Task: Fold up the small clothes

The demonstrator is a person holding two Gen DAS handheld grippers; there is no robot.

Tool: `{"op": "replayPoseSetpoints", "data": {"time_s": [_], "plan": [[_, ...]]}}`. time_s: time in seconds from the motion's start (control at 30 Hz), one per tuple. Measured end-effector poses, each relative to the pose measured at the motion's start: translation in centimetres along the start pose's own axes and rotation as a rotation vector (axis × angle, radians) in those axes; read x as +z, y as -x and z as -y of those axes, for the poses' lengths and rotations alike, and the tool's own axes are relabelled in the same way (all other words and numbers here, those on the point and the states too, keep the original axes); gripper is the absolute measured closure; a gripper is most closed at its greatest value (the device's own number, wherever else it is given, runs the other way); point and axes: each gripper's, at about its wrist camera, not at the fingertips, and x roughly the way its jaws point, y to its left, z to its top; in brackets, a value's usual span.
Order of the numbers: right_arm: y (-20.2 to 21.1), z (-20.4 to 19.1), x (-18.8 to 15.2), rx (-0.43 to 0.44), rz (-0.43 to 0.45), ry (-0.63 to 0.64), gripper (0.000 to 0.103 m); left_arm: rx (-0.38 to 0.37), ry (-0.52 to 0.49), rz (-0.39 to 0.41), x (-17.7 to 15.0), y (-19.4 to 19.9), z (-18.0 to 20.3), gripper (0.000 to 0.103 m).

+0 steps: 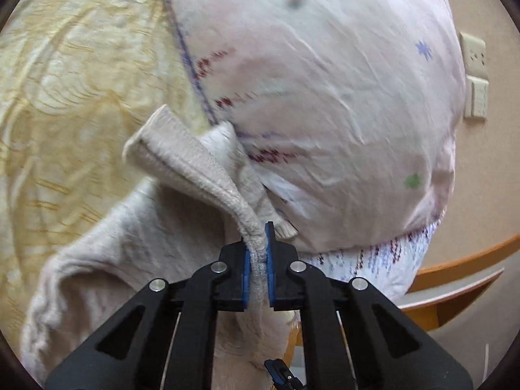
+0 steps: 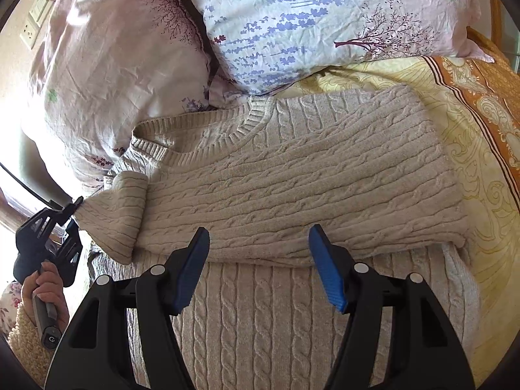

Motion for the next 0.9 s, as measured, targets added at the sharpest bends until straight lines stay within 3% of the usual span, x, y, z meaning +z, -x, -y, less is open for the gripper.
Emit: {"op": "replayPoseSetpoints", "data": {"time_s": [0.13, 0.23, 0.3, 0.4, 0.47, 0.53, 0.57, 0.6, 0.73, 0.8, 0.9], "plan": [[0.8, 0.9, -0.3, 0.001, 0.016, -0.02, 0.038, -0.093, -0.126, -0.116, -3.7, -4.3, 4.2, 0.096], [1.6, 2.1, -0.7, 0.006, 0.03, -0.051, 0.038, -0.112, -0.286, -0.225, -7.5, -7.9, 7.6, 0.096], [2.3, 3.3, -0.8, 0.011, 0.046, -0.095, 0.038, -0.069, -0.469, -0.303, -11.0, -10.1, 10.0, 0.095], [3.4, 5.9, -0.7, 0.016, 0.075, -0.194, 0.038, 0.085, -0.853, -0.432, -17.7, -13.4, 12.3, 0.093], [4.2, 7.7, -0.6, 0.04, 0.097, -0.262, 0.038, 0.132, -1.048, -0.479, -21.6, -14.0, 11.8, 0.083], [5.0, 9.3, -0.4, 0.092, 0.119, -0.322, 0.038, 0.157, -1.174, -0.528, -24.2, -14.2, 11.4, 0.054], [5.3, 10.0, -0.3, 0.126, 0.124, -0.349, 0.039, 0.165, -1.224, -0.552, -25.2, -14.0, 11.2, 0.047], [5.5, 10.6, -0.2, 0.156, 0.131, -0.373, 0.041, 0.163, -1.263, -0.565, -25.6, -13.3, 10.8, 0.04], [5.2, 11.8, 0.6, 0.203, 0.094, -0.415, 0.058, 0.155, -1.307, -0.557, -24.7, -10.7, 10.3, 0.033], [4.8, 11.4, 1.0, 0.196, 0.068, -0.39, 0.064, 0.198, -1.255, -0.523, -22.5, -9.5, 9.7, 0.032], [3.5, 9.9, 1.9, 0.165, 0.026, -0.32, 0.065, 0.311, -1.114, -0.437, -17.6, -8.0, 8.5, 0.032]]}}
